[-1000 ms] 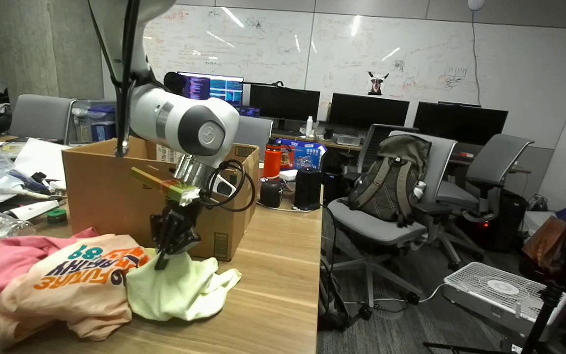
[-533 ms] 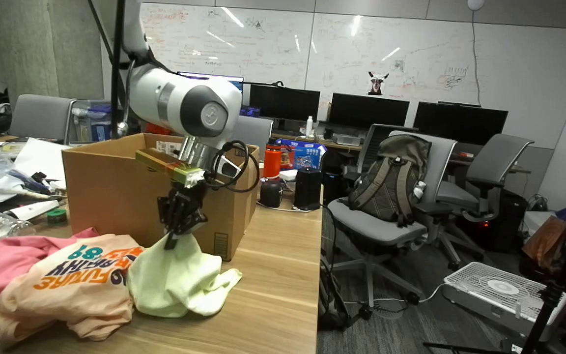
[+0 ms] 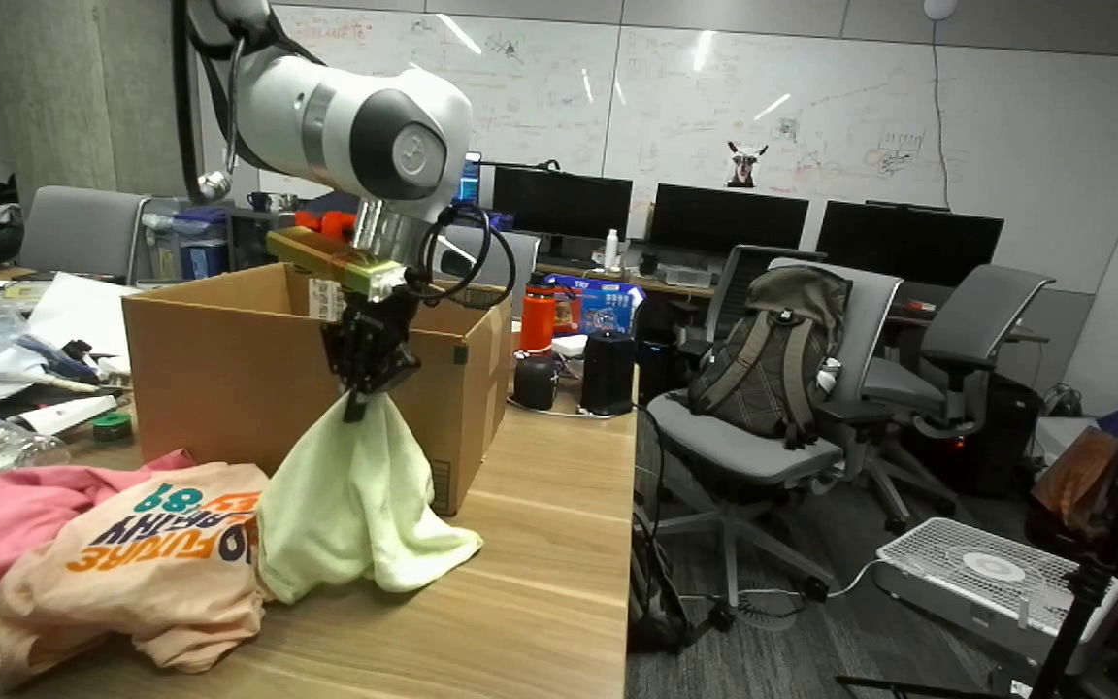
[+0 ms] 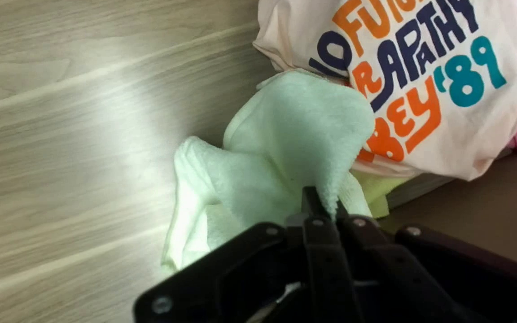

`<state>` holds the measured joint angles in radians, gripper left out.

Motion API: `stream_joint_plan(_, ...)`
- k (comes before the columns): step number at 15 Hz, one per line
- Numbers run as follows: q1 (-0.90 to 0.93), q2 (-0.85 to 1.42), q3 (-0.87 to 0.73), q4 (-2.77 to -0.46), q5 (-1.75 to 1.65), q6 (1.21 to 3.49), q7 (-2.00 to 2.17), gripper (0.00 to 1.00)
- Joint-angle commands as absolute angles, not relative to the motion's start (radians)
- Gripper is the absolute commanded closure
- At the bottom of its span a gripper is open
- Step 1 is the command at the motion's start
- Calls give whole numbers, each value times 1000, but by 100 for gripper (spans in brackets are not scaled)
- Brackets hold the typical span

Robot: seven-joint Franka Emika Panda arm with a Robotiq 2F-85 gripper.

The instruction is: Put the three objects into the cardboard box

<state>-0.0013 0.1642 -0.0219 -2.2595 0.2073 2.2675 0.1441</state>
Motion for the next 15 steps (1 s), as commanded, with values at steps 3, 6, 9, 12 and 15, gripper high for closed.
stream_joint_plan(3, 13, -9, -15, -2270, 126, 2258, 243, 99)
stream_joint_plan(6, 18, -71, 0, -2241, 56, 2240, 303, 99)
stream_joint_plan(9, 22, -121, 28, -2210, -9, 2249, 347, 99)
stream_joint_plan(12, 22, -150, 58, -2161, -55, 2249, 378, 99)
stream_joint_plan(15, 24, -162, 88, -2105, -92, 2257, 394, 99)
